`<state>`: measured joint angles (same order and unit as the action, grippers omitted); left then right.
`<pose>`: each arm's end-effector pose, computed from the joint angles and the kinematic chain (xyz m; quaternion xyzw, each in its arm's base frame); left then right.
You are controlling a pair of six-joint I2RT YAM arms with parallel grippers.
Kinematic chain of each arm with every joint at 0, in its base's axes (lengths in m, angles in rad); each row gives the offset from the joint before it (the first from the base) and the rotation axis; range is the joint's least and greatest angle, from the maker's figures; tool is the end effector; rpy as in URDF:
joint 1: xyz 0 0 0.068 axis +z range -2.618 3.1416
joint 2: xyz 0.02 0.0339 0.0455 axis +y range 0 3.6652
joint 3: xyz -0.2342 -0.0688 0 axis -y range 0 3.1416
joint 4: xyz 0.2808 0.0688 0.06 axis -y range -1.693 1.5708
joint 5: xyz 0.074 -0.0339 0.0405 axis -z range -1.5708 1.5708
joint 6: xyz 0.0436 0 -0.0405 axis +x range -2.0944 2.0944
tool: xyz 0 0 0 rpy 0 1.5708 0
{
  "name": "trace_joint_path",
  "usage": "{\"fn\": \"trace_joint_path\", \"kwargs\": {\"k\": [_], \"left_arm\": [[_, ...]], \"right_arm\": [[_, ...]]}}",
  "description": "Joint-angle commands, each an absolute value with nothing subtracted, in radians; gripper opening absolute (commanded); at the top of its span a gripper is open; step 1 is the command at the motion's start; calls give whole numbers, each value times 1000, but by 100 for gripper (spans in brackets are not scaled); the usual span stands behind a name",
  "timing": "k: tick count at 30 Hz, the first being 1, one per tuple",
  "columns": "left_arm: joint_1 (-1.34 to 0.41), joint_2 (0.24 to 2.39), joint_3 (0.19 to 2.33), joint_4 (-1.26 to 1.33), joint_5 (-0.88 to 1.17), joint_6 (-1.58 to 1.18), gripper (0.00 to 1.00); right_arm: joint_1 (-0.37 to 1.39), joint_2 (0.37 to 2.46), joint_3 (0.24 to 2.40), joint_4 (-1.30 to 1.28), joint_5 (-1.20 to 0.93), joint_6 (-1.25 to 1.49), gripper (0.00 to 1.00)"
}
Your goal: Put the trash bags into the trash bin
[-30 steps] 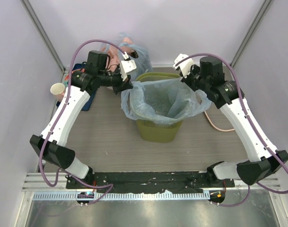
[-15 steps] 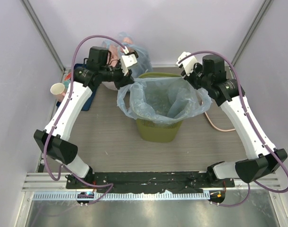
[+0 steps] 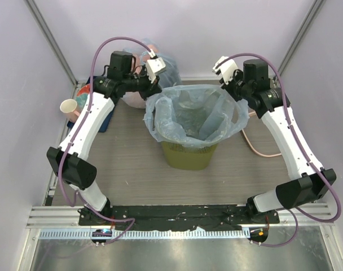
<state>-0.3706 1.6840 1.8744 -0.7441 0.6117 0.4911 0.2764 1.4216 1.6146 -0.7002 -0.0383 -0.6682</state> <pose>0.3676 -0.1697 0.4006 0.4811 0.6956 -0.2346 0.4793 0.3382 0.0977 0.4007 -0.4007 0.7630 -0.0825 0.5005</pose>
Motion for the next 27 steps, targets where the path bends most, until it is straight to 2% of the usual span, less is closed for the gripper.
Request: {"fn": "trace_joint_path", "kwargs": {"k": [1, 7, 25, 26, 27], "left_arm": [[-359, 1707, 1920, -670, 558, 445, 1], [-359, 1750, 1934, -644, 497, 384, 0], [-357, 1778, 1844, -715, 480, 235, 0], [-356, 1773, 1836, -716, 476, 232, 0], [-353, 1760, 1824, -715, 477, 223, 0]], "right_arm": [[255, 1442, 1674, -647, -75, -655, 18], [247, 1483, 1678, -646, -130, -637, 18], [170, 1577, 1655, -666, -304, -482, 17], [164, 1574, 1655, -669, -308, -465, 17], [161, 1568, 1657, -670, -316, -456, 22]]}}
